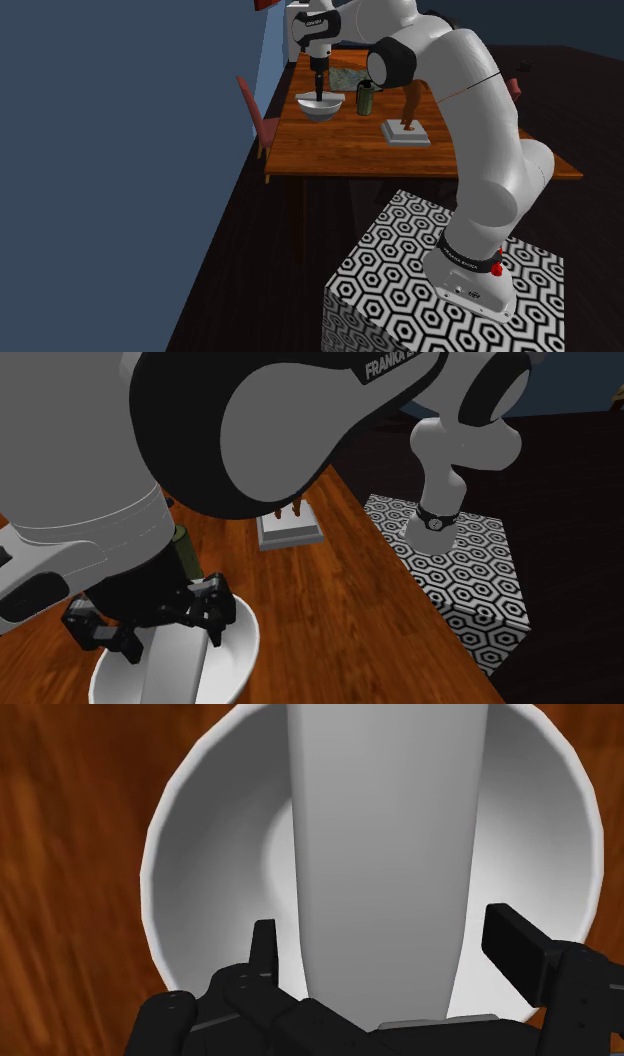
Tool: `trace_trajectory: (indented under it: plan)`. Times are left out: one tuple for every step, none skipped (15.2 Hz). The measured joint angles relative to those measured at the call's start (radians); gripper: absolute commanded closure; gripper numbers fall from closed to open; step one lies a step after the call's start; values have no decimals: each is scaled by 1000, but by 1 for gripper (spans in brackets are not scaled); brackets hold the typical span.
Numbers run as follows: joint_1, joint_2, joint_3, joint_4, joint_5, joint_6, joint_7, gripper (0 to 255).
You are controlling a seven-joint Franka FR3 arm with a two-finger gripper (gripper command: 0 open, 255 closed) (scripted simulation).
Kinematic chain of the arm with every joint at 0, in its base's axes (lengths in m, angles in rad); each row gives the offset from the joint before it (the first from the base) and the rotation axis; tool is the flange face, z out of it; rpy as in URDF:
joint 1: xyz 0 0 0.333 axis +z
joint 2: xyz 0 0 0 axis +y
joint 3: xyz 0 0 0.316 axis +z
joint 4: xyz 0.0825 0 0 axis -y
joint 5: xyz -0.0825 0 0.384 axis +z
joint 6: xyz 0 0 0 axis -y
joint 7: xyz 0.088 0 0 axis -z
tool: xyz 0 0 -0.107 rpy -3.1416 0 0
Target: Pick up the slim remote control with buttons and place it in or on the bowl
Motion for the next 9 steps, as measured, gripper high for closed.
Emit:
trace_trajectory:
  plan:
    - [0,0,0,0,0,0,0,0]
    - [0,0,0,0,0,0,0,0]
    - [0,0,0,0,0,0,0,0]
    - [-4,4,0,24,0,-19,2,0]
    - [-7,2,0,43,-1,-39,3,0]
    - [-10,-1,-1,61,-1,-60,4,0]
    - [-20,10,0,109,0,-95,6,0]
    - [-25,17,1,143,0,-121,9,0]
    - [-26,19,1,155,0,-131,11,0]
